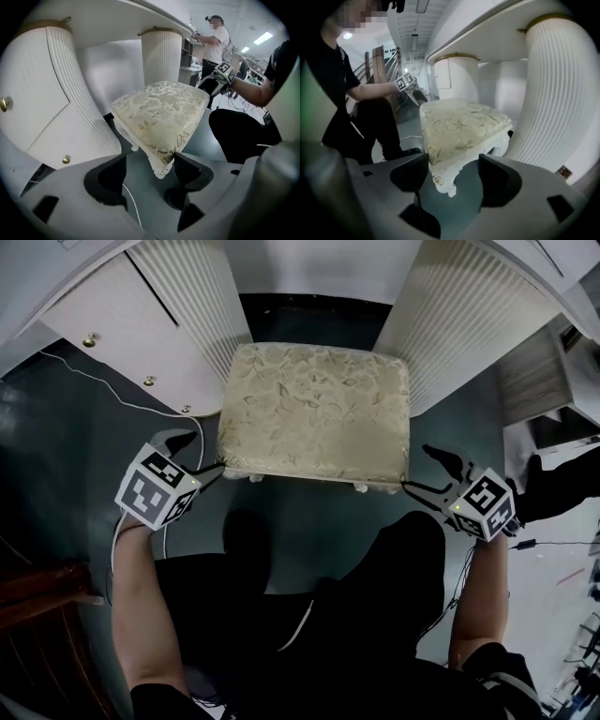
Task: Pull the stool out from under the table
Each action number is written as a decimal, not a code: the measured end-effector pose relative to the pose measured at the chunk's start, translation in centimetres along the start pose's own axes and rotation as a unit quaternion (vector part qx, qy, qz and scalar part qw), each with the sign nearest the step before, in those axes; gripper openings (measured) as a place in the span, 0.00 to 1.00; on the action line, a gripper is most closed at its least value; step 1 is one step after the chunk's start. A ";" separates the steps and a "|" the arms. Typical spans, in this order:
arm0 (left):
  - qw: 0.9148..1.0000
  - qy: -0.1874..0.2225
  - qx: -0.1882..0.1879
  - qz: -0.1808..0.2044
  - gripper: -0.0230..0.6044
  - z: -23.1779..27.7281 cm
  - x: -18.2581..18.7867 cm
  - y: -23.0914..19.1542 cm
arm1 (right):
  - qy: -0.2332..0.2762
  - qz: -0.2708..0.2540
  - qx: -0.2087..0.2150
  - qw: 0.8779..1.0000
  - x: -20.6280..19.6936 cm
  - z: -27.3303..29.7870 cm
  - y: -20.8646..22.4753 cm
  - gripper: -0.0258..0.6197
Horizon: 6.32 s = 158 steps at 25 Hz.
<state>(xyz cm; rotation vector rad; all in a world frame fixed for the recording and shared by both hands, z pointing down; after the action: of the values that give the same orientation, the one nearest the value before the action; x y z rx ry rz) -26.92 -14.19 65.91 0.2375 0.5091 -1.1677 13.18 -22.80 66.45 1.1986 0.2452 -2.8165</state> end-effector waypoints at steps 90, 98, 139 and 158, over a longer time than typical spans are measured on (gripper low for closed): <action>0.963 -0.135 -0.171 0.157 0.05 5.8 1.3 -2.7 | 0.012 -0.014 0.080 0.997 -2.5 4.5 6.0 0.04; 0.987 0.011 -0.119 0.111 0.05 4.6 7.3 -6.6 | 0.095 0.081 -0.133 0.983 1.9 1.6 15.0 0.05; 0.956 0.237 -0.073 -0.154 0.05 -32.9 28.7 11.3 | 0.087 0.168 -0.109 0.976 35.7 -24.3 1.6 0.04; 0.952 0.278 -0.048 -0.121 0.05 -49.8 25.0 8.4 | 0.122 0.169 -0.165 0.964 51.7 -28.2 -9.3 0.04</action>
<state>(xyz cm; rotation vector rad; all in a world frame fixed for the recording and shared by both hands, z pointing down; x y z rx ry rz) -24.61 -9.72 9.81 0.4341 1.1132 -1.3080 -3.81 -8.88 11.01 1.3528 0.4548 -2.2323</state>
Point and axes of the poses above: the fingertips, and each gripper's own axes: z forward along the fingers, y to its right, x out of its top, the point moved 5 cm from there along -z, backward along the fingers, and after that the axes turned 13 degrees about -z, right-handed, at the moved point
